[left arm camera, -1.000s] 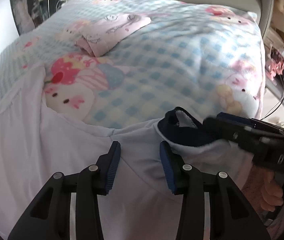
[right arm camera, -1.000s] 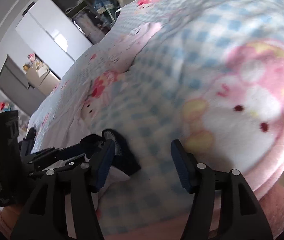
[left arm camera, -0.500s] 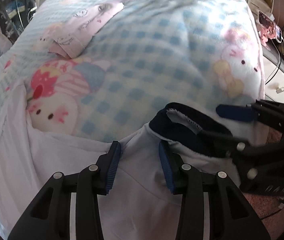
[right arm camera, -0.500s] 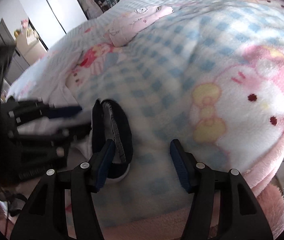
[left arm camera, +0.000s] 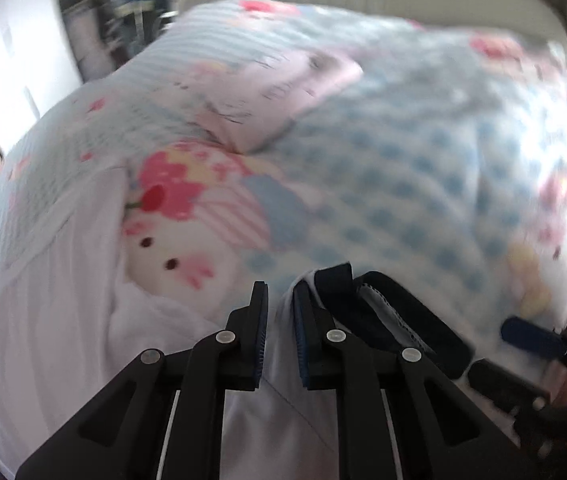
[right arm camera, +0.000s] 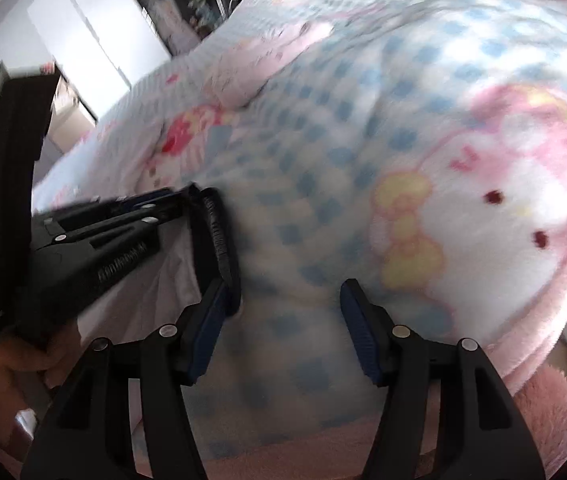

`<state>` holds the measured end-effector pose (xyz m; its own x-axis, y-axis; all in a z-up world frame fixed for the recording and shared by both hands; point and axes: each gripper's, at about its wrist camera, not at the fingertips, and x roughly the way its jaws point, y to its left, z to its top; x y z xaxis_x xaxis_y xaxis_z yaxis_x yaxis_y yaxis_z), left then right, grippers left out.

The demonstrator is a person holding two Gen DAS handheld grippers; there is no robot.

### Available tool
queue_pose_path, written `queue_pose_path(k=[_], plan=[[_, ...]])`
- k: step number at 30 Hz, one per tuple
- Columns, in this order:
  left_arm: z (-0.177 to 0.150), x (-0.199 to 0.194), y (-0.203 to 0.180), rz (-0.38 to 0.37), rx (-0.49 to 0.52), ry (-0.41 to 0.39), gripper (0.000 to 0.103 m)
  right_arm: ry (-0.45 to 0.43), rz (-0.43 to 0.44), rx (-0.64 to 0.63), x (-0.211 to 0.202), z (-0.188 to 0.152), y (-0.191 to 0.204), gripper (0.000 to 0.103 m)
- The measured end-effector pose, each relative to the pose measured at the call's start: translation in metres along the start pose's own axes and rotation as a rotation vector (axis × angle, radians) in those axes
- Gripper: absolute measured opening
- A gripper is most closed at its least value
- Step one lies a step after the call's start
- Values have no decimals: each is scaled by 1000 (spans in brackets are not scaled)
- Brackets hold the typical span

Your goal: Fold clothes

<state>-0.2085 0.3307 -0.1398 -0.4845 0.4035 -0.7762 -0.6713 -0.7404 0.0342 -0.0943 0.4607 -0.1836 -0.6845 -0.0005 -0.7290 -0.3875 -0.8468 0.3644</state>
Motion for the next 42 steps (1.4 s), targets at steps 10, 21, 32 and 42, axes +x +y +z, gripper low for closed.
queue_pose_path(k=[10, 21, 32, 42], plan=[[-19, -36, 22, -123, -82, -19, 21, 99, 281, -7, 5, -3, 10, 60], [-57, -45, -5, -247, -77, 19, 21, -23, -74, 5, 8, 16, -10, 49], [-85, -20, -25, -308, -56, 165, 21, 145, 307, 101, 27, 6, -16, 59], [-90, -17, -20, -348, -77, 196, 21, 56, 191, 35, 25, 10, -7, 12]])
